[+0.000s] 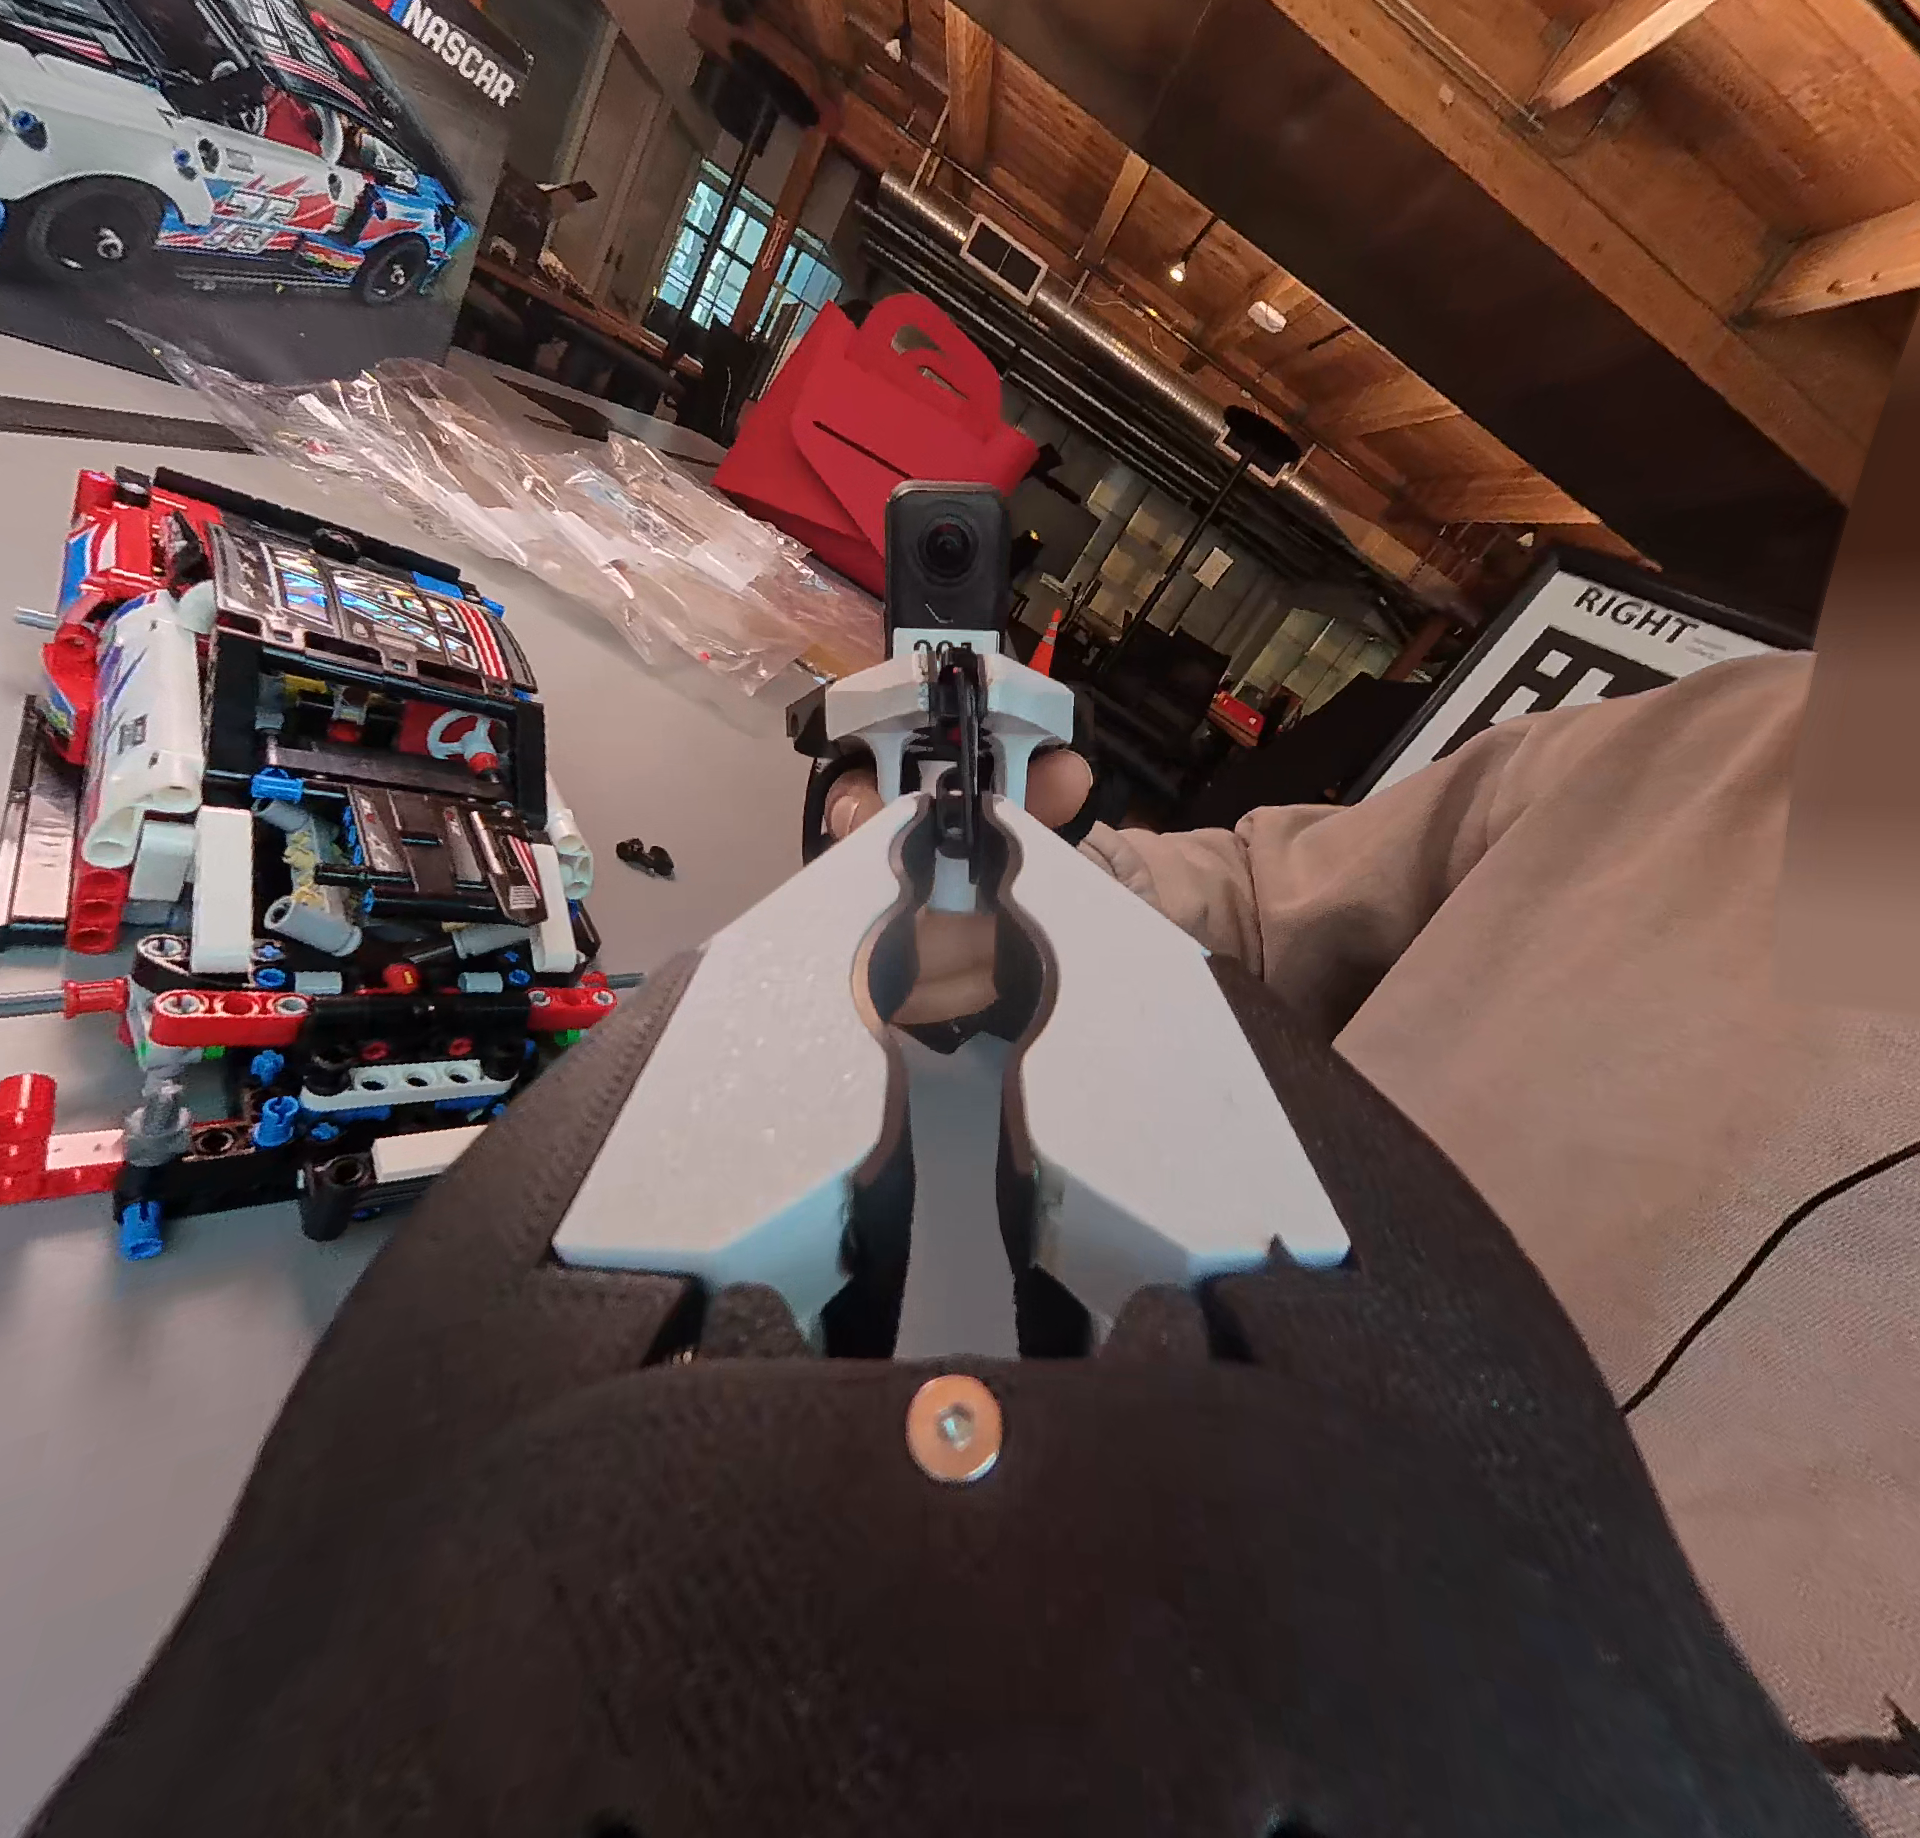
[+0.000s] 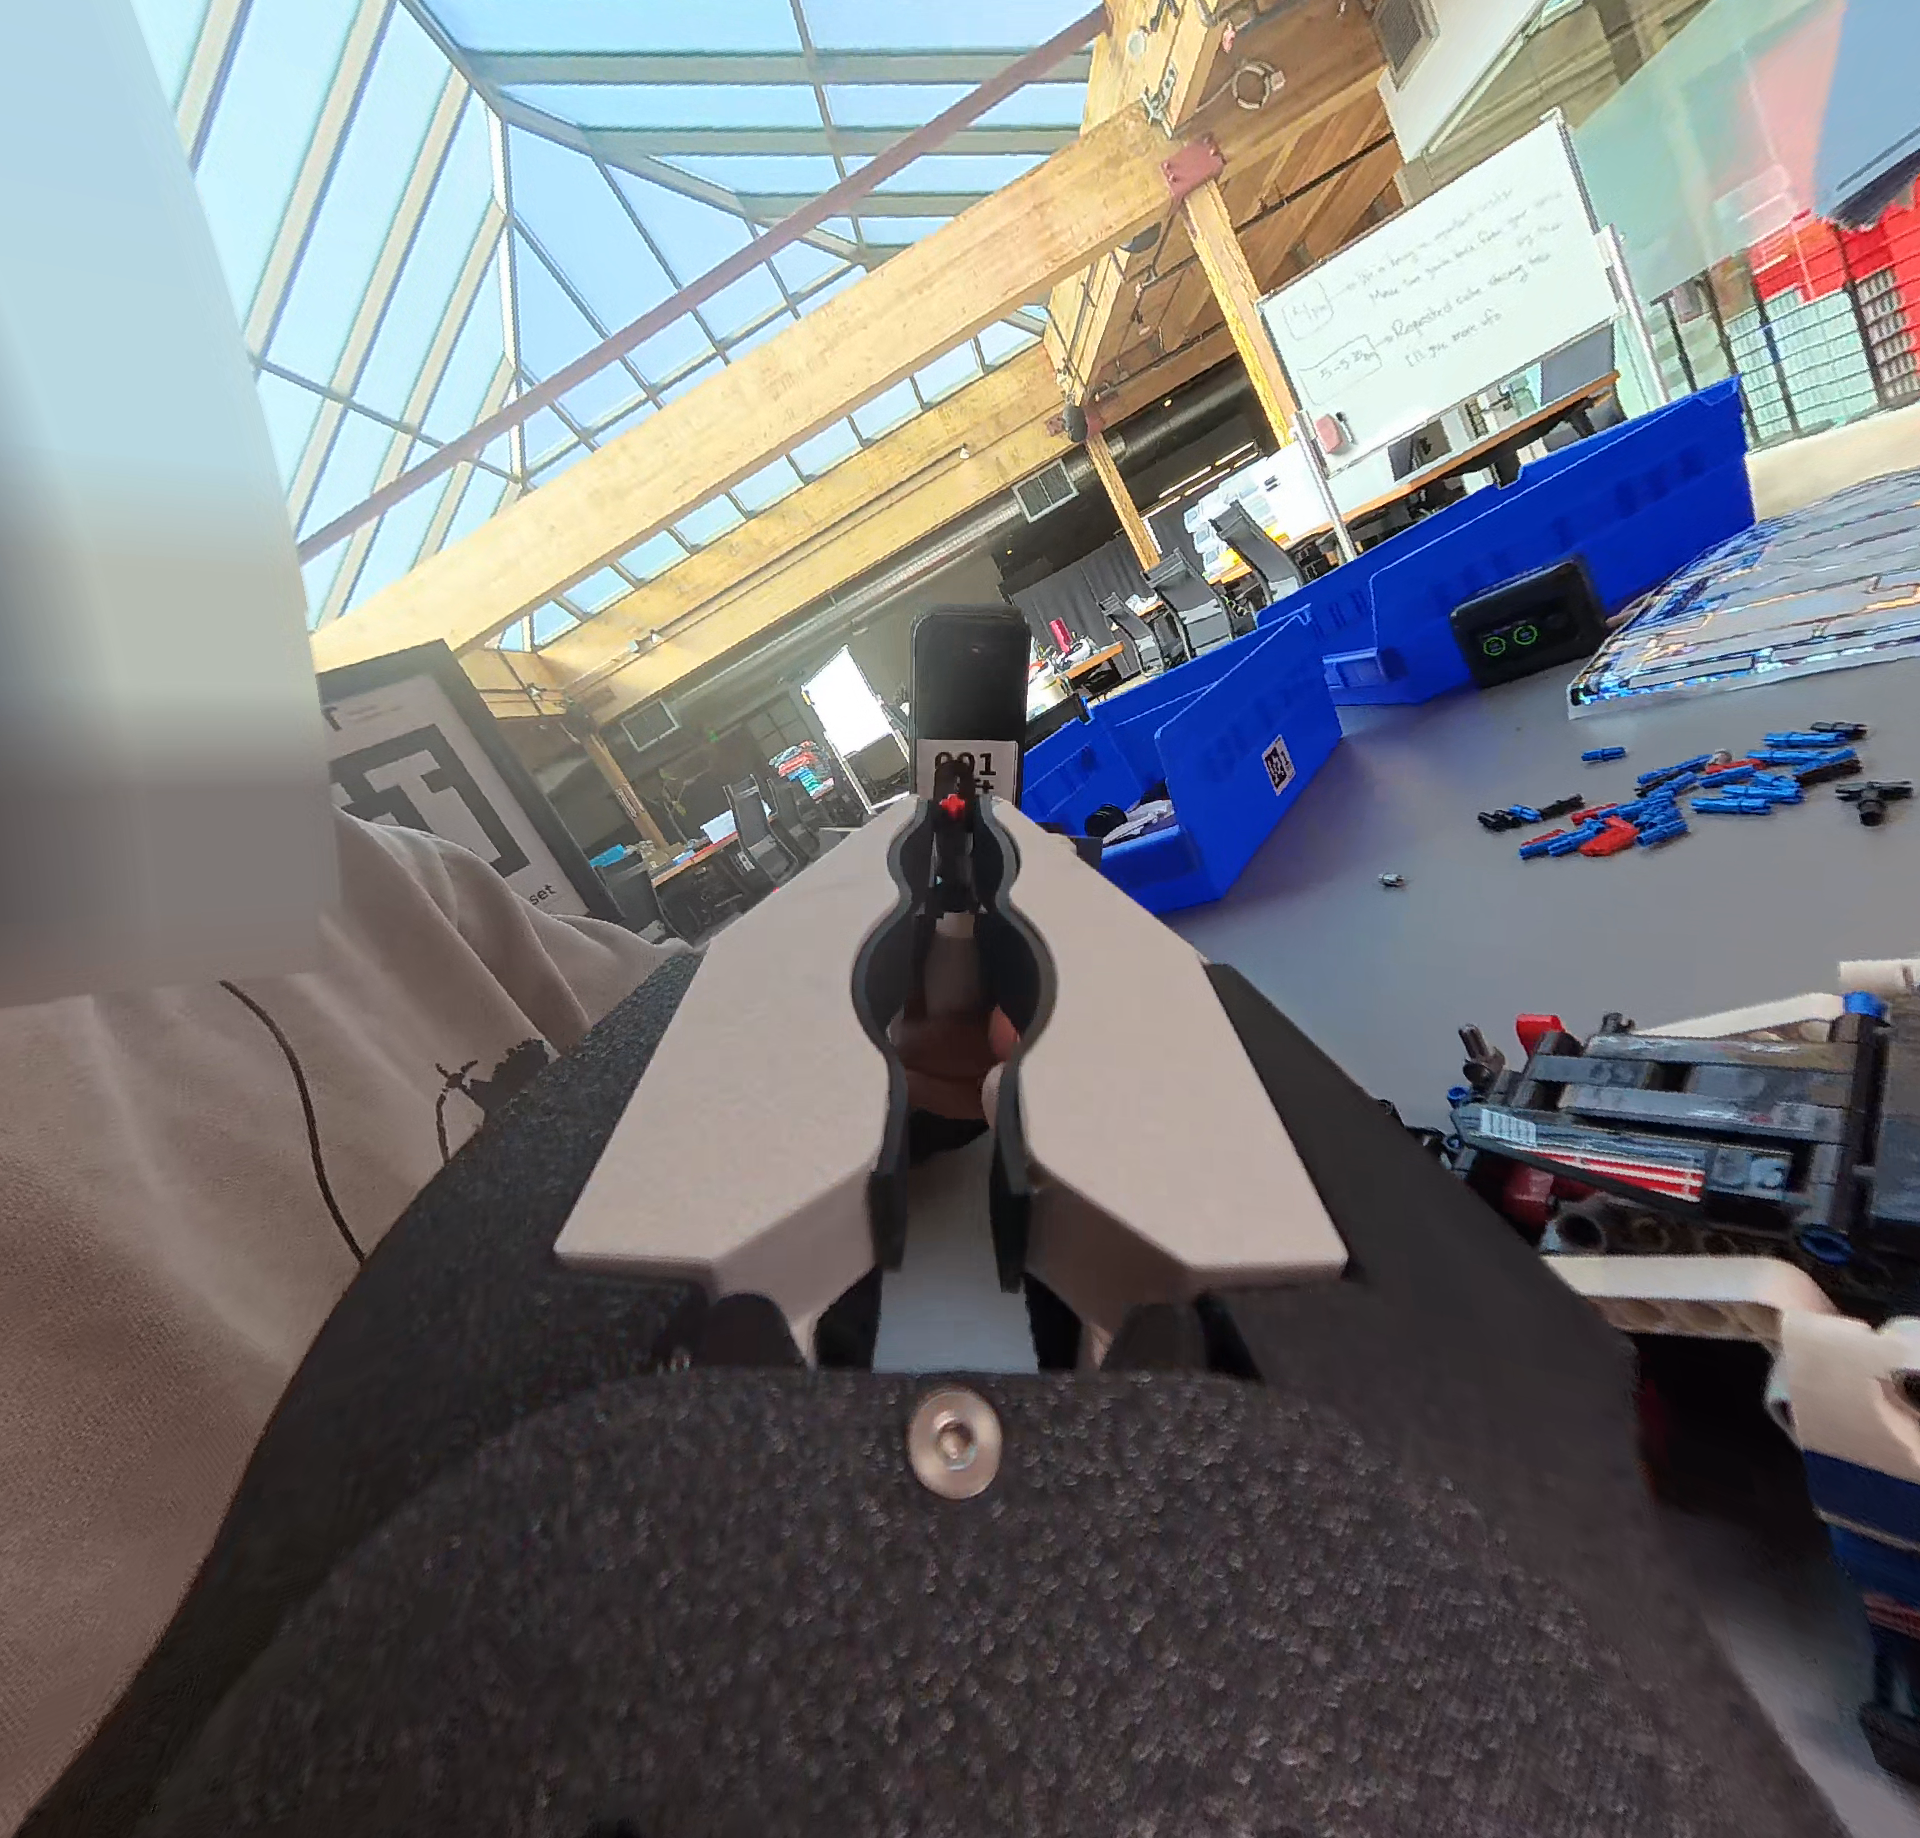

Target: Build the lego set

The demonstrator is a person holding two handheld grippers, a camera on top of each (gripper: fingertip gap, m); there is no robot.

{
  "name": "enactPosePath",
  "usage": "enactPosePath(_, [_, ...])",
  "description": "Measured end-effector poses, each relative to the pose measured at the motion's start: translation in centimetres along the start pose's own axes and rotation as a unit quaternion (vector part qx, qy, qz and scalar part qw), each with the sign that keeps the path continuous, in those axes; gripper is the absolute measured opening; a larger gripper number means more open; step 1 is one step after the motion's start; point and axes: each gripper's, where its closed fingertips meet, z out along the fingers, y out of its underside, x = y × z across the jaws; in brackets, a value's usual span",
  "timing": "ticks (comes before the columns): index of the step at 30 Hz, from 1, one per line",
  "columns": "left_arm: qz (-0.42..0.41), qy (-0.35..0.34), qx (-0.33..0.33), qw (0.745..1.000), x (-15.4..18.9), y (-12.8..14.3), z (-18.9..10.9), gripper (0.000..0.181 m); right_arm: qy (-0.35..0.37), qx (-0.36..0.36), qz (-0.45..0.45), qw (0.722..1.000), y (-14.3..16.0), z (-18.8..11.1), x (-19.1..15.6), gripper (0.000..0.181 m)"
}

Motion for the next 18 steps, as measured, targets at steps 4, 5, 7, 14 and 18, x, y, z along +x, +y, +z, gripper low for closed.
enactPosePath(4, [0.028,0.001,-0.041,0.999,0.2,0.8,-0.2,0.005,-0.007,-0.063,-0.056,0.996,0.7,-0.4,-0.5,0.005])
enactPosePath(5, [0.034,-0.008,-0.052,0.998,-0.1,1.0,-0.3,0.005,-0.002,-0.082,-0.077,0.994,0.6,-0.8,-0.3,0.009])
enactPosePath(7, [0.044,-0.039,-0.080,0.995,-1.2,1.7,-0.6,0.006,0.022,-0.122,-0.131,0.984,-0.7,-2.5,0.5,0.014])
enactPosePath(14, [0.045,-0.081,-0.151,0.984,-3.1,4.4,-0.6,0.005,0.212,-0.389,-0.201,0.874,-0.2,-15.4,8.1,0.014])
enactPosePath(18, [0.056,-0.087,-0.167,0.981,-3.3,5.2,-0.4,0.005,0.231,-0.493,-0.168,0.822,2.8,-18.4,10.0,0.019])
